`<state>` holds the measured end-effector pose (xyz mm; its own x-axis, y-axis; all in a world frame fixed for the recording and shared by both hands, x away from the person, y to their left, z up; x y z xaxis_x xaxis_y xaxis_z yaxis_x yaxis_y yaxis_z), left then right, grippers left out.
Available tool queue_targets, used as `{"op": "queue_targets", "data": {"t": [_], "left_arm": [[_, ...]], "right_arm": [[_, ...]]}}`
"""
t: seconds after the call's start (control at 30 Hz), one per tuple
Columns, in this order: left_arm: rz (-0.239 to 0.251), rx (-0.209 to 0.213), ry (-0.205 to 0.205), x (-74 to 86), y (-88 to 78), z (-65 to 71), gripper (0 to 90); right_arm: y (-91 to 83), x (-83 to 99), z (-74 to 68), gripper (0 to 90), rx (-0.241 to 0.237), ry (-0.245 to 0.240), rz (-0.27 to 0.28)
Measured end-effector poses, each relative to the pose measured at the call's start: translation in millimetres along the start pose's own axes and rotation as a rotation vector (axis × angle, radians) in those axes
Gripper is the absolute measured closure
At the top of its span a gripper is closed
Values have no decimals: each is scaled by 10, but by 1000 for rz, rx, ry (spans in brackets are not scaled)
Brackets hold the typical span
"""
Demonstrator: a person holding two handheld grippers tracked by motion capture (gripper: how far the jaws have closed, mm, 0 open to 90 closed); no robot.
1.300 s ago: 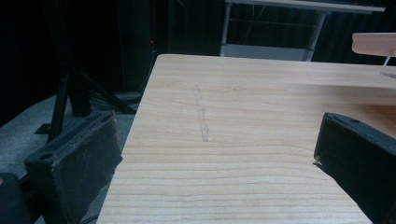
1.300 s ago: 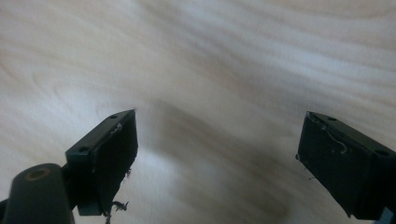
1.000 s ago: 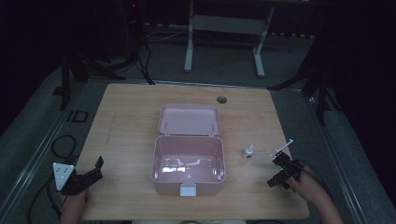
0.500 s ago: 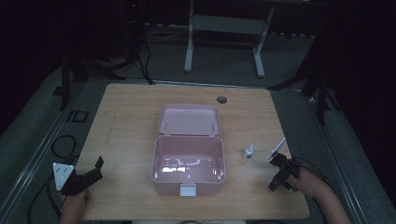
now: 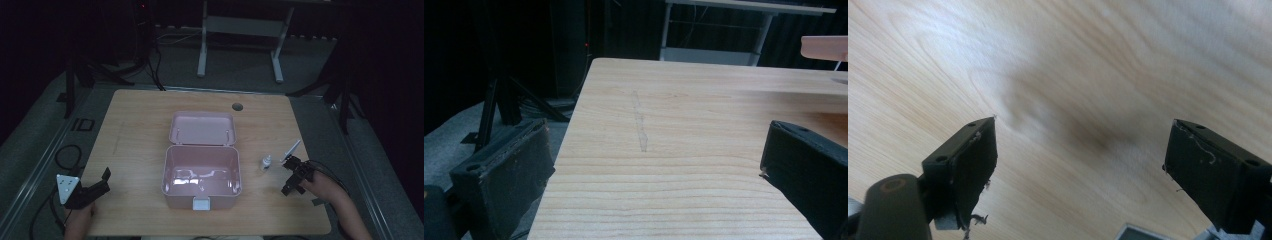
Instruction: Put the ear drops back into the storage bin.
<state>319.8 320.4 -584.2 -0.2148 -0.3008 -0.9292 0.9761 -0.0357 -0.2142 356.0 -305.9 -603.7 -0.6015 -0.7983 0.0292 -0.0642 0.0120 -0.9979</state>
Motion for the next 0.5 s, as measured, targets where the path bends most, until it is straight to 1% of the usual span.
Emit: {"op": "queue_targets", "data": {"t": [0.07, 0.13, 0.27, 0.33, 0.43, 0.5], "left_arm": [[0, 0, 0, 0, 0, 0, 5], [0, 1, 0, 0, 0, 0, 5], [0, 2, 0, 0, 0, 2, 5], [0, 2, 1, 0, -1, 2, 5], [0, 2, 1, 0, -1, 1, 5], [-1, 2, 2, 1, 0, 2, 5]], "right_arm": [[-10, -49, 12, 126, 13, -6, 1], [-10, -90, 1, 117, 7, -10, -4], [-7, -175, -7, 116, 5, -41, -9], [-16, -226, 1, 116, 6, -49, 0], [-41, -294, 15, 116, 5, -44, 16], [-70, -361, 47, 116, 15, -28, 37]]}}
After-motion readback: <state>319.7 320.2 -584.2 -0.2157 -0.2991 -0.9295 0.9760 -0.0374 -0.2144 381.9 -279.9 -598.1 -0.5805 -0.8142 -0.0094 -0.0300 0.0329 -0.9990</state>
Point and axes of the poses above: each handheld gripper's, and its own axes: y roughly forward along the jaws, x roughly out of its underside, z roughly to its right, the point moved 10 cm from there along y, roughly forward along the jaws, and after that the axes turned 14 degrees about -y, right-handed, at the moved point
